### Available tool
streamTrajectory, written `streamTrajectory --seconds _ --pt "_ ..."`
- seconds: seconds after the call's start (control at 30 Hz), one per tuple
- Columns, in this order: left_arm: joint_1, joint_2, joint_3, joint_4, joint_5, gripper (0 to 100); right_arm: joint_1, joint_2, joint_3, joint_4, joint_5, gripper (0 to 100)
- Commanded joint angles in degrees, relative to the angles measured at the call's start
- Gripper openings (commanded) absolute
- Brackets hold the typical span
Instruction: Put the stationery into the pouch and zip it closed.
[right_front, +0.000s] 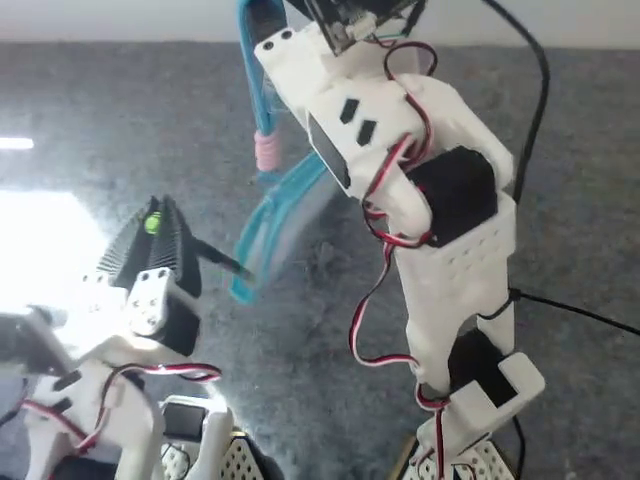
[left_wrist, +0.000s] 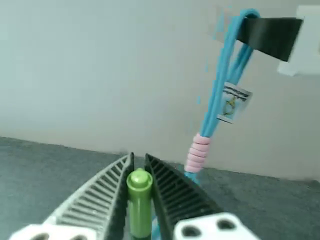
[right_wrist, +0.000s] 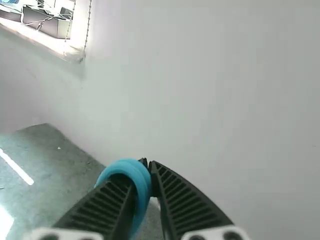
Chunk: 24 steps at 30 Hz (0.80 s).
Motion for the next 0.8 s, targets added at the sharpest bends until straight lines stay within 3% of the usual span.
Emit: streamTrajectory --seconds 0.0,0.2,0.77 --pt "2.73 0.18 1.98 -5.89 0.53 1 1.8 -0.66 -2.55 -2.07 0.97 0.6" --pt "2.73 0.09 9.1 -14.95 -0.7 1 3.21 -1.36 -3.78 -2.24 0.97 0.6" --pt "-1.41 0.0 2.15 -13.71 -1.93 1 3.3 -1.27 -3.52 -1.89 2.46 0.6"
